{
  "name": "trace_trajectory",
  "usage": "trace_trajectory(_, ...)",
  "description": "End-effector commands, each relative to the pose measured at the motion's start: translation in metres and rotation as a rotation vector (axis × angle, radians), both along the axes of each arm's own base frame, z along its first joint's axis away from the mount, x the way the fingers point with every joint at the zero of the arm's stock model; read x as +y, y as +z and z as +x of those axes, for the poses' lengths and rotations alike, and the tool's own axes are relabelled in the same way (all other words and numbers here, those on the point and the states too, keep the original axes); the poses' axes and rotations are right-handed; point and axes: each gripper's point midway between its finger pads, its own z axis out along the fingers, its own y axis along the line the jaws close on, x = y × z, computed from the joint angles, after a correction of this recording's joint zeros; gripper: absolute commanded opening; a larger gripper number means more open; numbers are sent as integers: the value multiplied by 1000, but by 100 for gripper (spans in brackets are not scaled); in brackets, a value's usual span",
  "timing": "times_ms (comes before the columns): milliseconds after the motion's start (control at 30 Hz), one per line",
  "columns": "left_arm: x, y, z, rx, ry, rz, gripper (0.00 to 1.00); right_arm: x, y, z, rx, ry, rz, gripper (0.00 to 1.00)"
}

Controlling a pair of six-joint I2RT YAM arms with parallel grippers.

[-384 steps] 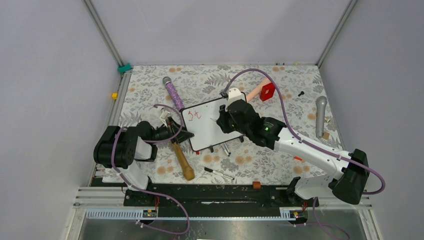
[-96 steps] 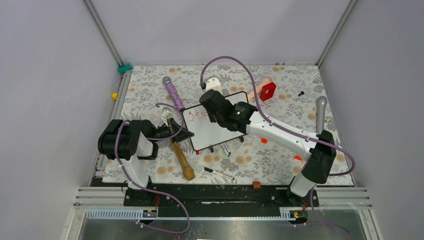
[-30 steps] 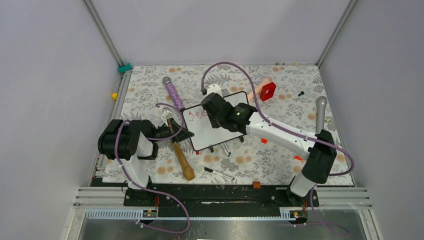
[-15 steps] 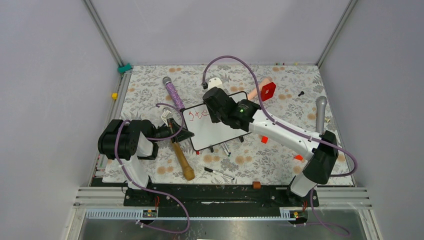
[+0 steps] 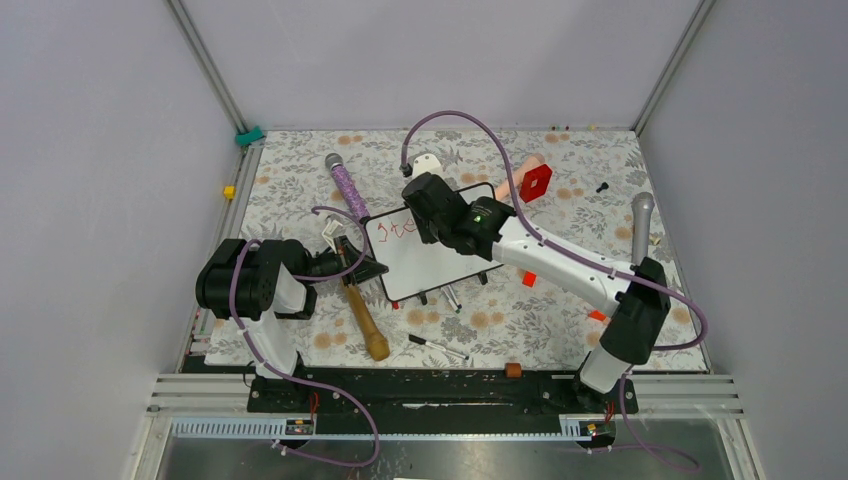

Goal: Write a sentence on the whiteboard

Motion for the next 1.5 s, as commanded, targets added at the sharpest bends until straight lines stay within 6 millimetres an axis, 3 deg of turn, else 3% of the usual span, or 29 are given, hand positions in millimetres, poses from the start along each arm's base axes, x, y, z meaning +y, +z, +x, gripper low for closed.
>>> trace_trajectory(0, -5, -4, -14, -65, -88, 17, 0, 1, 20, 17, -67, -37, 22, 0)
trace_trajectory(467, -5, -4, -14, -67, -87, 18, 0, 6, 16, 24, -70, -45, 19, 0)
trace_trajectory(833, -5, -4, -14, -68, -89, 18, 0, -7, 14, 29, -90, -92, -8, 0)
trace_trajectory(1467, -5, -4, -14, -66, -89, 18, 0, -18, 0, 18, -33, -77, -43, 0)
